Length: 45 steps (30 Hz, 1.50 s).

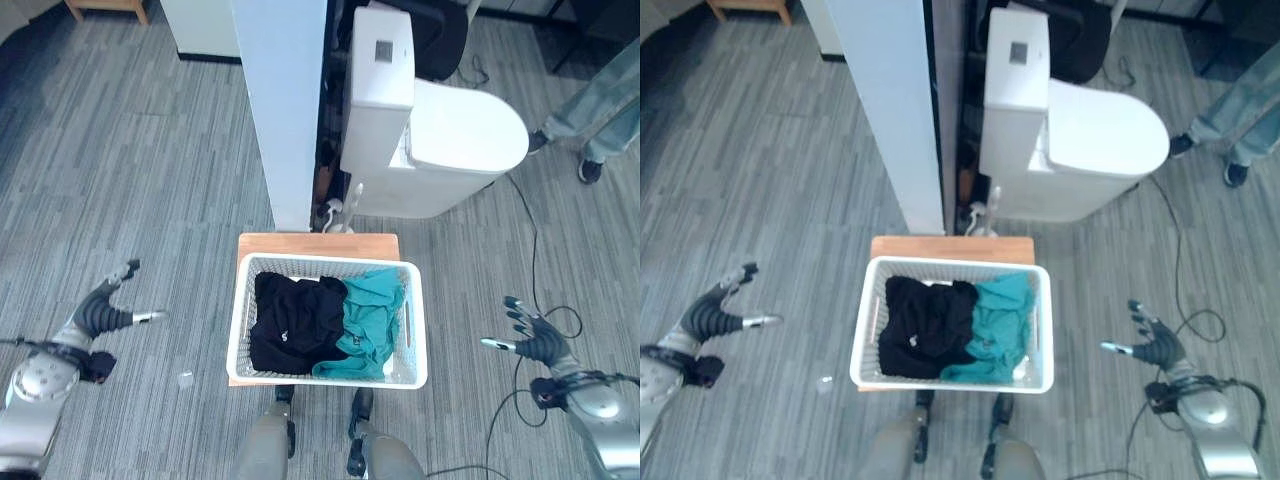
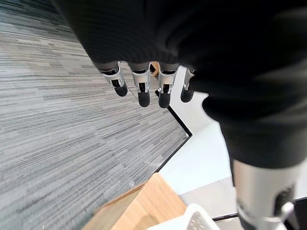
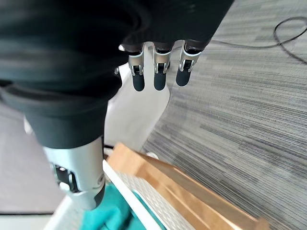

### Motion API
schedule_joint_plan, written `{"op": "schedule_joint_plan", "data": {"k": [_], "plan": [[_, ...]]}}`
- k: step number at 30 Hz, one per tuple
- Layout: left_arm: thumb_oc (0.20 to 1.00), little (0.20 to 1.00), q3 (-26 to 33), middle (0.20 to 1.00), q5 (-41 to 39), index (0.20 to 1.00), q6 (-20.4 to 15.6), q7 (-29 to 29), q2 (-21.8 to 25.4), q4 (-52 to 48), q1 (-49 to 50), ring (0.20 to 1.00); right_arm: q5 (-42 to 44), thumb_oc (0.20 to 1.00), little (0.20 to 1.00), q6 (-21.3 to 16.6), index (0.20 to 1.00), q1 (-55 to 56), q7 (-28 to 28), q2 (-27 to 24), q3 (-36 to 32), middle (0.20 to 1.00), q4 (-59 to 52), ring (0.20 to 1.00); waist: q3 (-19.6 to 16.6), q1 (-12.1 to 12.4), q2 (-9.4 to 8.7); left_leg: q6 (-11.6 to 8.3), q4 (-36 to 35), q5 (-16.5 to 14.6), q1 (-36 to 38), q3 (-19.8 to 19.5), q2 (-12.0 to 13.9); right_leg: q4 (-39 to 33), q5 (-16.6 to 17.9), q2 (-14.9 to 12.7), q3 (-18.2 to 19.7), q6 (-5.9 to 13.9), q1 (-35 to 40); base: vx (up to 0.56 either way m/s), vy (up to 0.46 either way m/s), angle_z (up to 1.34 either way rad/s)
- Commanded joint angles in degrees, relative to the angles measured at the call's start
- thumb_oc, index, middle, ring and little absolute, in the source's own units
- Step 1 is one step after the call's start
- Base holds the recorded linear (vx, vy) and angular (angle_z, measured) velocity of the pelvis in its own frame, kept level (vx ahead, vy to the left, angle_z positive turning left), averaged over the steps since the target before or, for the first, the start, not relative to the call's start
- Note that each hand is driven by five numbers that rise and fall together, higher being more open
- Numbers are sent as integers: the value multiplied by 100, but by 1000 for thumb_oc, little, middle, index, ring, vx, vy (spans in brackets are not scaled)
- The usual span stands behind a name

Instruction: Grab the laundry basket,head to the washer,open it,put in the laundry and shut it.

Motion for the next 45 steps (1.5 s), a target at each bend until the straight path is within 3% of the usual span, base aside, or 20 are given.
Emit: {"op": "schedule_joint_plan", "data": {"k": [1, 7, 10, 17, 26, 34, 45], "plan": [[1000, 1000, 1, 1000, 423, 1000, 82, 104, 124, 198, -210, 1000, 23, 1000, 1000, -21, 1000, -153, -115, -37, -69, 1000, 49, 1000, -59, -34, 75, -333, 71, -216, 5, -7, 502, 777, -299, -411, 250, 348, -567, -69, -10, 3], [1000, 1000, 216, 1000, 689, 1000, 340, 79, 371, 38, -211, 1000, 74, 1000, 1000, -9, 1000, 25, -212, 556, -88, 1000, -45, 1000, 227, -56, 83, -371, 250, -240, -367, 37, 494, 840, -287, -437, 287, 331, -875, -54, -18, 1], [1000, 1000, 421, 1000, 779, 1000, 422, -41, 431, -144, 119, 1000, 63, 1000, 1000, -14, 1000, 92, -188, 648, -109, 1000, -73, 1000, 293, -64, 86, -377, 294, -245, -486, 78, 494, 853, -257, -448, 302, 334, -992, -26, -4, -1], [1000, 1000, 288, 1000, 973, 1000, 594, -221, 266, -242, 367, 1000, 95, 1000, 1000, 9, 1000, 29, -172, 749, 82, 1000, 8, 1000, 340, -89, 94, -395, 297, -237, -592, 140, 501, 857, -220, -458, 356, 319, -1151, -19, -4, -2], [1000, 1000, -552, 1000, 1058, 1000, 730, 178, -516, 512, -460, 1000, 142, 1000, 1000, 22, 1000, -247, -276, 783, 504, 1000, 121, 1000, 431, -163, 81, -437, 258, -211, -623, 172, 518, 895, -222, -428, 441, 285, -1296, -12, -7, 0], [1000, 1000, -1585, 1000, 50, 1000, 476, 722, -1351, 1250, -1548, 1000, 282, 1000, 1000, -67, 1000, -284, -516, 716, 766, 1000, 32, 1000, 553, -323, 63, -403, 200, -154, -585, 196, 544, 917, -202, -373, 483, 277, -1359, -3, -17, -5], [1000, 1000, -1859, 1000, -186, 1000, 344, 734, -1300, 1278, -1693, 1000, 302, 1000, 1000, -158, 1000, -264, -668, 668, 643, 1000, -115, 1000, 605, -382, 110, -364, 202, -163, -569, 202, 548, 928, -185, -346, 555, 287, -1422, 1, -1, -2]]}}
